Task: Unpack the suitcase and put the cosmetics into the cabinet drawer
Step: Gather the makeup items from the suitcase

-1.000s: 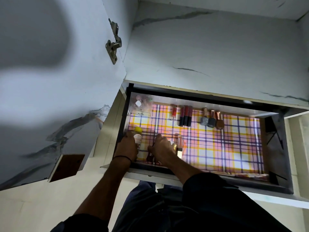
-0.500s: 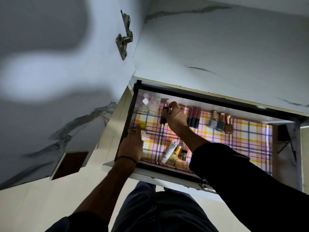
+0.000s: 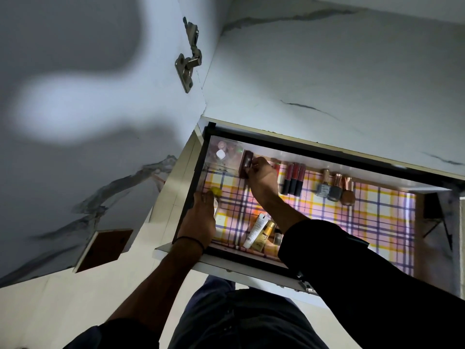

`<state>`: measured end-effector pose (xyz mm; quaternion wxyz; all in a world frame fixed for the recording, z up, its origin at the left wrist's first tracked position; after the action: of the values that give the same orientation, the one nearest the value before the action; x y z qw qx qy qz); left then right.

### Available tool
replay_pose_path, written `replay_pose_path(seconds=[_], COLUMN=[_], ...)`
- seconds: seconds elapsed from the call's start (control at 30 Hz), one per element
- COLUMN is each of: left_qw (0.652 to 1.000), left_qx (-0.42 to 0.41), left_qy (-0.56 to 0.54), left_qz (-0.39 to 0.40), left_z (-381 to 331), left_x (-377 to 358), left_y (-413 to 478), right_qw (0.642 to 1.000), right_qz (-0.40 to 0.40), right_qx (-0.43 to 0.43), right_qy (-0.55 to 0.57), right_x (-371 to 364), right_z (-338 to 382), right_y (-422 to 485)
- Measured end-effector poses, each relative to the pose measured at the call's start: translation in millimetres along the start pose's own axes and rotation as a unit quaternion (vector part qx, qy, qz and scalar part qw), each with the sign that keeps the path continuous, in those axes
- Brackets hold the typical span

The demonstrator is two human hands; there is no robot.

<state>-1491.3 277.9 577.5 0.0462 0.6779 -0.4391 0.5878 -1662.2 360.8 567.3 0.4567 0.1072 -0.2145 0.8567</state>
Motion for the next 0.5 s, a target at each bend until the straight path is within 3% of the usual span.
replay_pose_path(seconds=[0.1,0.23,0.37,0.5], left_qw=[1.000,1.000,0.998,0.995], left_qx=[0.000,0.005,-0.044,-0.097], left_qy=[0.000,-0.004,-0.005,-0.021], left_qz=[-0.004,-0.022,-0.041,0.013], left_z=[0,-9,-18,-33], left_x=[1,8,13,5], left_y=[0,-2,-3,2], right_qw=[1.000,0.999,0.995,0.970], right_qz=[0.018,-0.025,-0.057,0.074], right_qx=[0.019,0.026,-0.034,-0.167], right_qy=[-0.015,-0.014,-0.080,-0.160], right_x=[11,44,86,100], right_z=[-2,-8,-24,-56], right_y=[-4,-29,-73,-106])
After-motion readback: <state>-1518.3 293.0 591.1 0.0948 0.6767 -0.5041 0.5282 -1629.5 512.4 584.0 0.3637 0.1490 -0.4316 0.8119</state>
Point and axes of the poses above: each hand's wrist, its own y-axis towards the middle knuckle, its own x-axis out of the back of the hand, z = x × y, the point moved 2 cm from there along y, towards the middle knuckle, and after that the axes turned 8 degrees about x, right-handed, at the moved point
